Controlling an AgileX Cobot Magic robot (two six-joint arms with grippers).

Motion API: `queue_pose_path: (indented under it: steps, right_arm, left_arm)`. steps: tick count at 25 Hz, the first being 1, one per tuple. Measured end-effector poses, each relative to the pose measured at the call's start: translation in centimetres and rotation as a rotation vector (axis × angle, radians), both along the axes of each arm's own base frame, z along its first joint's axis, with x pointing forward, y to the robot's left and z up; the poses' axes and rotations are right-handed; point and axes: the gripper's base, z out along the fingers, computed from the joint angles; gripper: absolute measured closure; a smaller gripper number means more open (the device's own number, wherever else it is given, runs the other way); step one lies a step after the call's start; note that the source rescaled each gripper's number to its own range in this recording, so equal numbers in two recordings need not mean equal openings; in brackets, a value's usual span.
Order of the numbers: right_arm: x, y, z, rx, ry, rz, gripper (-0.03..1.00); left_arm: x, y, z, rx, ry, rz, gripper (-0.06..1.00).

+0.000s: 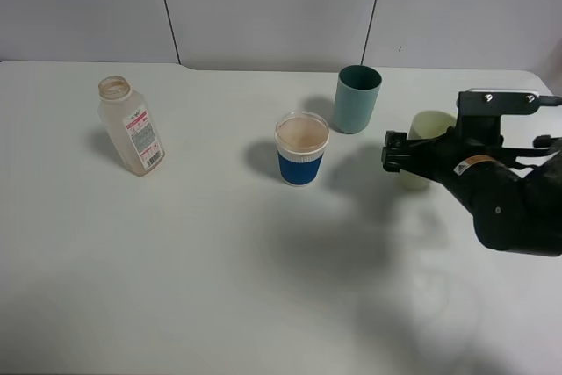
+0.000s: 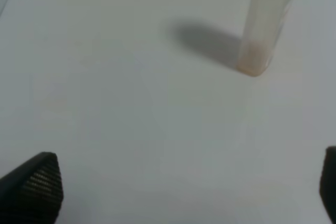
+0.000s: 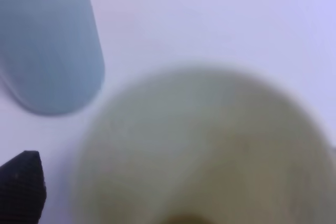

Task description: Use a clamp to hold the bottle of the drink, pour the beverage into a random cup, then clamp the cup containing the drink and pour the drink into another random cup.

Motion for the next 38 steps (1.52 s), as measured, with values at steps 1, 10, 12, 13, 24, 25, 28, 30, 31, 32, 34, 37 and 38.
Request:
queue_pose_path:
  steps: [1,10,12,13,24,25,28,30,31,32,34,37,38]
  right_arm:
    - [-0.1,0.0,0.6,-0.013,-0.003,0.013,-0.03]
    - [-1.2,-0.7,6.6,-0.047,-0.147,0.041,-0.03]
    - [-1.5,-0.8,8.0,-0.026,-0.195,0.039,-0.03]
    - [-1.6,-1.0,8.6,-0.016,-0.217,0.034,-0.03]
    - [-1.5,-5.7,13.3,-0.049,-0.204,0.007,-0.03]
    - [-1.4,-6.3,14.1,-0.045,-0.203,0.004,-0.03]
    - [-1.5,-7.5,16.1,-0.025,-0.181,0.004,-0.03]
    - [-1.9,-8.3,17.3,-0.007,-0.177,-0.008,-0.03]
    - [-2.2,-8.6,18.0,-0.010,-0.183,-0.013,-0.03]
    - [-2.7,-8.9,18.6,-0.005,-0.192,-0.021,-0.03]
    - [-3.5,-9.1,19.4,-0.012,-0.208,-0.023,-0.03]
    - [-5.2,-8.9,20.3,-0.021,-0.216,-0.013,-0.03]
    - [-5.8,-8.9,20.6,-0.019,-0.217,-0.011,-0.03]
  left_arm:
    - [0.0,0.0,0.0,0.000,0.000,0.000,-0.05]
    - [0.0,0.0,0.0,0.000,0.000,0.000,-0.05]
    - [0.0,0.0,0.0,0.000,0.000,0.000,-0.05]
    - [0.0,0.0,0.0,0.000,0.000,0.000,-0.05]
    - [0.0,0.0,0.0,0.000,0.000,0.000,-0.05]
    - [0.0,0.0,0.0,0.000,0.000,0.000,-0.05]
    - [0.0,0.0,0.0,0.000,0.000,0.000,-0.05]
    - [0.0,0.0,0.0,0.000,0.000,0.000,-0.05]
    - [0.0,0.0,0.0,0.000,0.000,0.000,-0.05]
    - [0.0,0.0,0.0,0.000,0.000,0.000,-0.05]
    - [0.0,0.0,0.0,0.000,0.000,0.000,-0.05]
    - [0.0,0.0,0.0,0.000,0.000,0.000,-0.05]
    - [0.0,0.0,0.0,0.000,0.000,0.000,-0.05]
